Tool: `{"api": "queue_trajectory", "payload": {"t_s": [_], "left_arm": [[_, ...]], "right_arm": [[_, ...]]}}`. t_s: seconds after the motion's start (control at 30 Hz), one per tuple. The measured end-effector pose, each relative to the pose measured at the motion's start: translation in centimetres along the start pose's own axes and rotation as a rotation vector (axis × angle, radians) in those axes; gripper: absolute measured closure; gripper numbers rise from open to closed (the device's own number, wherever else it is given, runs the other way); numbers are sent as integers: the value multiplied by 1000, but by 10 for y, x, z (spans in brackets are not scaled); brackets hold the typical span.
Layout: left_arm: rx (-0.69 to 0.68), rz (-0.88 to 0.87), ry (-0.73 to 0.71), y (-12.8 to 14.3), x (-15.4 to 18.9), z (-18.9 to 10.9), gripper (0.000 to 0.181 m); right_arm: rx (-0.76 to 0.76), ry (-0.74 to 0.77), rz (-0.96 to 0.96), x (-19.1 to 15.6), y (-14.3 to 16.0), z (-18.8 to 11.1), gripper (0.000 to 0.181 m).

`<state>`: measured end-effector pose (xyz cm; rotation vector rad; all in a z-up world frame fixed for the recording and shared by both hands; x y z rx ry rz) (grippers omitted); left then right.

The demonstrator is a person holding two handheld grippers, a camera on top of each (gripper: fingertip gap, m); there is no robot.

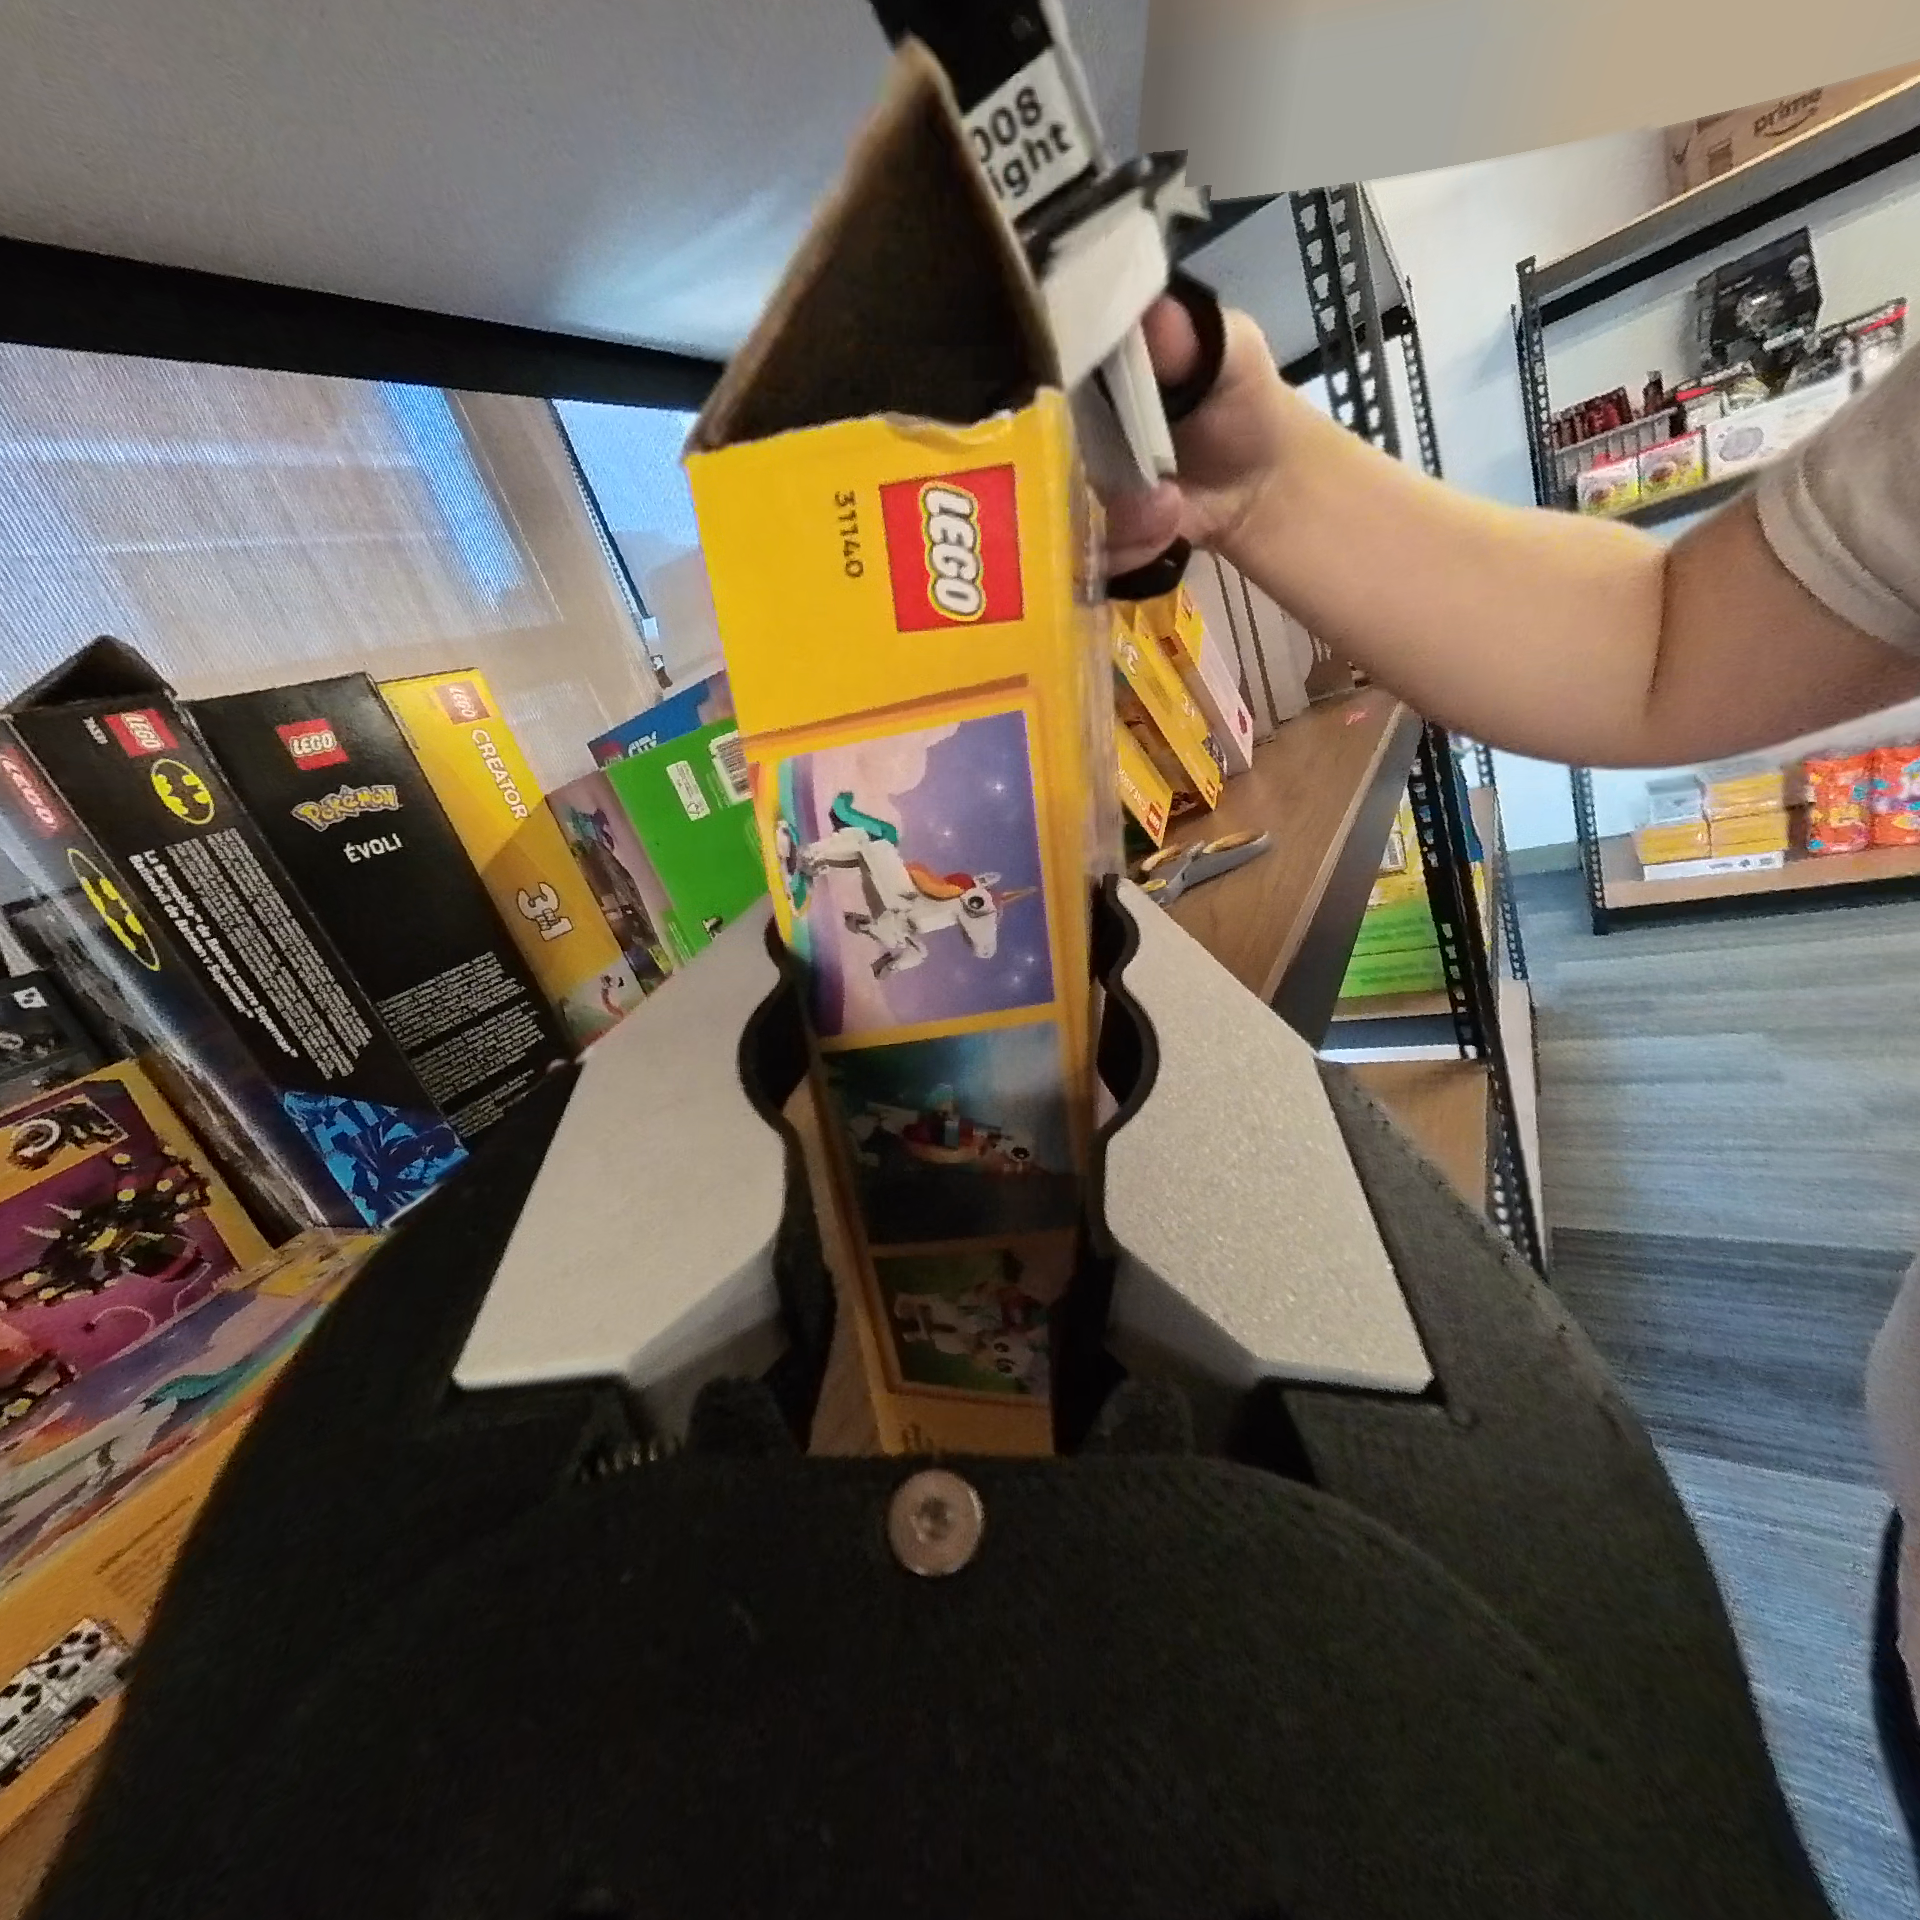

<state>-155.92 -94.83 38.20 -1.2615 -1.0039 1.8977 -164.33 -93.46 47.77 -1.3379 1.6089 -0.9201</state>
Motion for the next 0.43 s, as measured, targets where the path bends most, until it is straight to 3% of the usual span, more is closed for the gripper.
{"api": "queue_trajectory", "payload": {"t_s": [0.17,0.43], "left_arm": [[4,21,-7,-1,2,0,128],[24,91,-8,-5,14,-4,129]], "right_arm": [[3,-42,48,1,-6,-3,162],[22,-205,360,-12,-16,-1,170]]}}
Point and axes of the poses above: each gripper's, where its closed fingertips meet, z out along the fingers, y out of its underside, x = y × z across the jaws, the point moved 2 cm from there along -z, back along the fingers, and after that the axes turned 7 degrees about z, right-handed, at the moved point
